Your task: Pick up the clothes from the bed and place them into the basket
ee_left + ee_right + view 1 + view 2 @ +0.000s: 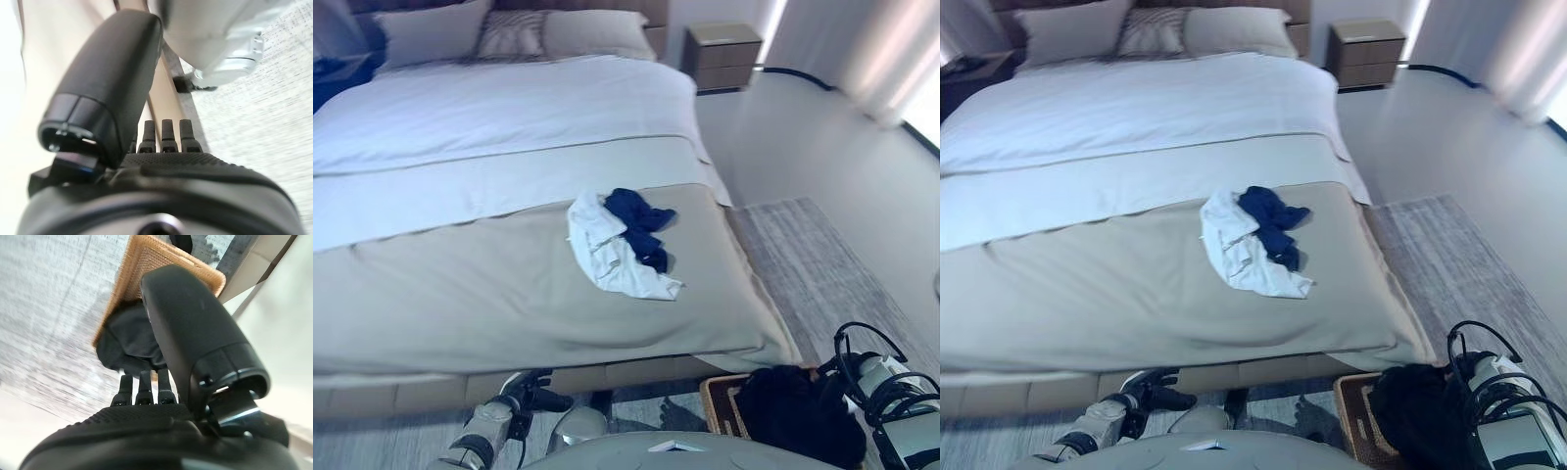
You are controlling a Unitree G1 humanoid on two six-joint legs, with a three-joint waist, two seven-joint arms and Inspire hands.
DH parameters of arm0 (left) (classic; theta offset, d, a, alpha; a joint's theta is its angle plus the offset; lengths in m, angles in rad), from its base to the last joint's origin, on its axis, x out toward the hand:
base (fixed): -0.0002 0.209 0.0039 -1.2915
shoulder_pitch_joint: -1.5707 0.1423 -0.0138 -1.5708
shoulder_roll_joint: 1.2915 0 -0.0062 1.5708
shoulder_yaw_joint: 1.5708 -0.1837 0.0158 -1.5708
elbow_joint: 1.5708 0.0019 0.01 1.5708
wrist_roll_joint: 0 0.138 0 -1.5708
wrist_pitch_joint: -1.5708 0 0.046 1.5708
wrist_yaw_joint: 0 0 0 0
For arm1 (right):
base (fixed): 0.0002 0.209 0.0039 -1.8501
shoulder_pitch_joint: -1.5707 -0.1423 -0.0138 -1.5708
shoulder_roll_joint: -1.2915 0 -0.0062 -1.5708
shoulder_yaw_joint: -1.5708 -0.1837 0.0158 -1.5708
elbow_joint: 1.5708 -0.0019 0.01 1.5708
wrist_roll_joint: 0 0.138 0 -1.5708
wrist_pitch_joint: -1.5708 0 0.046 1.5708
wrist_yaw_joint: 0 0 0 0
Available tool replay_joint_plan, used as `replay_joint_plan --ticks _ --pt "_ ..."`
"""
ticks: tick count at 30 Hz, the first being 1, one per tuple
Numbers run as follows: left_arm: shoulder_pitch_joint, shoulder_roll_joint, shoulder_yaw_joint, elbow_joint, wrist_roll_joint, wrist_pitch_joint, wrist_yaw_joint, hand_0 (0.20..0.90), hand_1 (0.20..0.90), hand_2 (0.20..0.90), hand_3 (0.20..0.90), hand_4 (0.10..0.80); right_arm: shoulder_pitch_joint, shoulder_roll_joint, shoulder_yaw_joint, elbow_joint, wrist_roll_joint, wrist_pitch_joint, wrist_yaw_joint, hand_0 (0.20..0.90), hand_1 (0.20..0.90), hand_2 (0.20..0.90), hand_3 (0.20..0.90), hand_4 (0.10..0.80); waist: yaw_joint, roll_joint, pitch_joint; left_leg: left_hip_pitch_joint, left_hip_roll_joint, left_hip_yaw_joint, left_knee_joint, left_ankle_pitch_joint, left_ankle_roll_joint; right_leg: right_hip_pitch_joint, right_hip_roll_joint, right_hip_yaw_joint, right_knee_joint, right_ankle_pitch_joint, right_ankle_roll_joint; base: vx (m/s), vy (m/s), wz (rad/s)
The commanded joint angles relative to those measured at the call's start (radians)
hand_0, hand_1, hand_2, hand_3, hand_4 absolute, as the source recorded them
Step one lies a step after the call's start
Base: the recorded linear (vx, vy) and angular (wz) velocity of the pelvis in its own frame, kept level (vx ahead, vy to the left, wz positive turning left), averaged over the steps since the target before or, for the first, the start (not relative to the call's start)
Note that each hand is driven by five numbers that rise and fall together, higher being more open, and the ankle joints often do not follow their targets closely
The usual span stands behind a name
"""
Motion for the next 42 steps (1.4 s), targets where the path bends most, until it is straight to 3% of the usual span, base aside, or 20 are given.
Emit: replay_joint_plan --ticks 1,6,10,17,20,23,26,33,42 --pt "-0.037 0.079 0.072 0.09 -0.006 -0.032 0.04 0.9 0.9 0.9 0.9 0.8 -0.028 -0.024 0.032 0.002 0.026 0.001 -0.148 0.9 0.9 0.9 0.9 0.8 0.055 -0.085 -0.047 0.019 -0.051 0.011 0.001 -0.078 0.019 0.01 0.014 -0.045 0.011 -0.03 -0.041 0.036 0.042 0.33" --pt "0.017 0.11 0.154 0.133 0.002 -0.01 0.045 0.9 0.9 0.9 0.9 0.8 -0.028 -0.062 -0.02 -0.016 0.03 0.013 -0.279 0.9 0.9 0.9 0.9 0.8 0.087 -0.086 -0.056 0.013 -0.056 -0.033 0.001 -0.078 0.01 0.017 0.008 -0.069 0.036 -0.05 -0.039 0.056 0.077 0.4" --pt "0.081 0.131 0.226 0.148 -0.009 -0.008 0.027 0.9 0.9 0.9 0.9 0.8 -0.041 -0.105 -0.047 -0.091 0.01 0.03 -0.314 0.9 0.9 0.9 0.9 0.8 0.104 -0.087 -0.055 0.017 -0.059 -0.048 0.001 -0.082 0.013 0.017 -0.002 -0.071 0.062 -0.062 -0.033 0.077 0.07 0.23" --pt "0.182 0.11 0.254 0.138 -0.114 -0.031 -0.015 0.9 0.9 0.9 0.9 0.8 -0.219 -0.215 -0.013 -0.245 -0.089 -0.032 -0.293 0.9 0.9 0.9 0.9 0.8 0.063 -0.082 -0.058 0.024 -0.041 0.019 0.001 -0.08 0.026 0.014 -0.022 0.002 0.063 -0.035 -0.002 0.067 0.112 -0.02" --pt "0.191 0.073 0.233 0.115 -0.119 -0.041 -0.016 0.9 0.9 0.9 0.9 0.8 -0.255 -0.231 0.004 -0.463 -0.118 -0.039 -0.348 0.9 0.9 0.9 0.9 0.8 0.034 -0.074 -0.052 0.03 -0.045 0.049 0.001 -0.088 0.04 -0.003 -0.042 0.02 0.079 -0.006 0.015 0.08 0.168 -0.22" --pt "0.166 0.048 0.2 0.08 -0.113 -0.053 -0.004 0.9 0.9 0.9 0.9 0.8 -0.279 -0.199 0.0 -0.688 -0.158 -0.068 -0.358 0.9 0.9 0.9 0.9 0.8 0.003 -0.075 -0.042 0.043 -0.054 0.069 0.001 -0.106 0.064 -0.045 -0.062 0.042 0.124 0.022 0.029 0.071 0.122 -0.25" --pt "0.139 0.031 0.157 0.038 -0.111 -0.052 0.023 0.9 0.9 0.9 0.9 0.8 -0.329 -0.14 0.048 -0.776 -0.136 -0.074 -0.335 0.9 0.9 0.9 0.9 0.8 -0.01 -0.076 -0.027 0.062 -0.058 0.081 0.001 -0.118 0.084 -0.07 -0.075 0.063 0.162 0.034 0.038 0.099 0.122 -0.22" --pt "0.133 0.024 0.086 -0.031 -0.105 -0.056 0.038 0.9 0.9 0.9 0.9 0.8 -0.437 -0.059 0.184 -0.723 -0.154 -0.154 -0.309 0.9 0.9 0.9 0.9 0.8 0.02 -0.075 -0.015 0.087 -0.065 0.092 0.001 -0.134 0.108 -0.055 -0.094 0.059 0.182 0.033 0.047 0.125 0.086 -0.11" --pt "0.122 0.056 0.039 -0.026 -0.095 -0.055 0.03 0.9 0.9 0.9 0.9 0.8 -0.571 0.022 0.293 -0.53 -0.125 -0.12 -0.373 0.9 0.9 0.9 0.9 0.8 0.126 -0.083 0.033 0.056 -0.103 0.003 0.066 -0.153 0.136 -0.055 -0.141 0.004 0.269 0.05 0.041 0.115 0.049 0.11"
